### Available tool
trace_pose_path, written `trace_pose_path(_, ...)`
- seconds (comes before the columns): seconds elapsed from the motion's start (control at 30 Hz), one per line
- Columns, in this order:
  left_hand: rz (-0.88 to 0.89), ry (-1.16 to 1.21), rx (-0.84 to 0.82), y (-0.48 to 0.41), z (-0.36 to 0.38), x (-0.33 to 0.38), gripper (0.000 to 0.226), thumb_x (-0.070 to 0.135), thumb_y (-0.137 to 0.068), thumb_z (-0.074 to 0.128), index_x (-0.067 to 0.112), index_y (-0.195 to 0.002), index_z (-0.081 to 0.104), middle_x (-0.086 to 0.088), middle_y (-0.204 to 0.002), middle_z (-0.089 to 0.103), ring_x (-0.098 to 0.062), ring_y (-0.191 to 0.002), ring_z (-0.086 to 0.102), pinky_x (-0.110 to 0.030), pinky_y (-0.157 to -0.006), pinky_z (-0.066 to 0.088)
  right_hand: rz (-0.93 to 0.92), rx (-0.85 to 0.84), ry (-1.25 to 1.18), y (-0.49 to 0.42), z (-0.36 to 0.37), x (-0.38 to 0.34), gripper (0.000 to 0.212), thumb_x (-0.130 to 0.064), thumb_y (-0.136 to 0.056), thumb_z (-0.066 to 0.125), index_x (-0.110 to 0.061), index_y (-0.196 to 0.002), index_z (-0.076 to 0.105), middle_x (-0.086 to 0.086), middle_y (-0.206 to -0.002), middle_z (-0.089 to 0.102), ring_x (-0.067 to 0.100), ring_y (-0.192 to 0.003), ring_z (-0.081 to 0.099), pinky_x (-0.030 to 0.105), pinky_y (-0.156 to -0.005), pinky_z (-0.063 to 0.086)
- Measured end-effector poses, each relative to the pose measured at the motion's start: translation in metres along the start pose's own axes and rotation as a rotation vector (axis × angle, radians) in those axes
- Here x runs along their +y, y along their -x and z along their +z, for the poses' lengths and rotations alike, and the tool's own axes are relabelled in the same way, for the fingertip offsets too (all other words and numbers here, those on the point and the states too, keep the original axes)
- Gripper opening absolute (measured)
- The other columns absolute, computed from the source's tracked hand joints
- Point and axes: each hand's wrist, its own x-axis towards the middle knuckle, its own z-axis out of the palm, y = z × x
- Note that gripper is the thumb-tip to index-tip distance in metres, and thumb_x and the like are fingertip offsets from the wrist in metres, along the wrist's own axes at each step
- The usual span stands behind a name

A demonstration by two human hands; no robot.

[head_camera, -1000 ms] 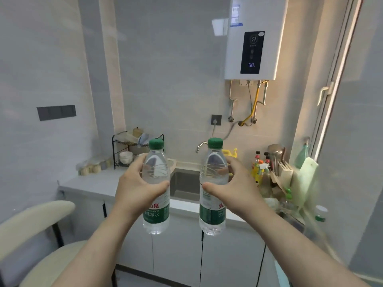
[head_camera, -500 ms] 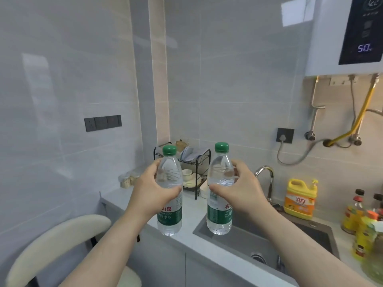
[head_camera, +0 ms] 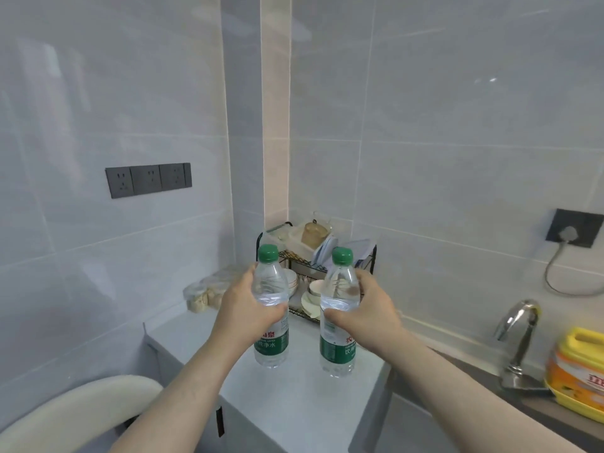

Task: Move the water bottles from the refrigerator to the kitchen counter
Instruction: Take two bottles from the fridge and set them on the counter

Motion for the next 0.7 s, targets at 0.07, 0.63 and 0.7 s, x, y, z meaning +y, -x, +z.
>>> trace_pose_path(0.07,-0.009,-0.031,-0.023,-0.033,0.008,-0.030,0.075,0.035,-0.058,0.082,0.034,-0.127,0.053,0.011,-0.110,0.063,-0.014,-0.103,0.061,-0.034,-0.085,0.052,0.021,-0.024,0.024,-0.035,0.025,0.011,0.055,-0.043,-0.054,0.076,-0.053,-0.098,0.045,-0.028,-0.088,0.062,-0.014,-0.078,0.058,0.005,-0.050,0.039)
trace_pose_path(0.63,-0.303,-0.103,-0.139,-0.189,0.137,-0.314,0.063,0.029,-0.063,0.086,0.033,-0.115,0.050,0.008,-0.107,0.058,-0.004,-0.096,0.058,-0.017,-0.076,0.044,0.329,-0.213,0.049,-0.222,0.260,0.212,0.069,-0.035,-0.064,0.075,-0.038,-0.124,0.042,-0.012,-0.104,0.060,0.016,-0.097,0.059,0.040,-0.082,0.054)
trace_pose_path(0.7,-0.287,-0.094,-0.148,-0.198,0.140,-0.314,0.063,0.029,-0.062,0.085,0.035,-0.113,0.049,0.009,-0.107,0.058,-0.003,-0.097,0.058,-0.013,-0.074,0.042,0.332,-0.189,0.042,-0.228,0.260,0.215,0.068,-0.035,-0.064,0.075,-0.037,-0.124,0.042,-0.009,-0.106,0.060,0.018,-0.099,0.059,0.042,-0.083,0.054)
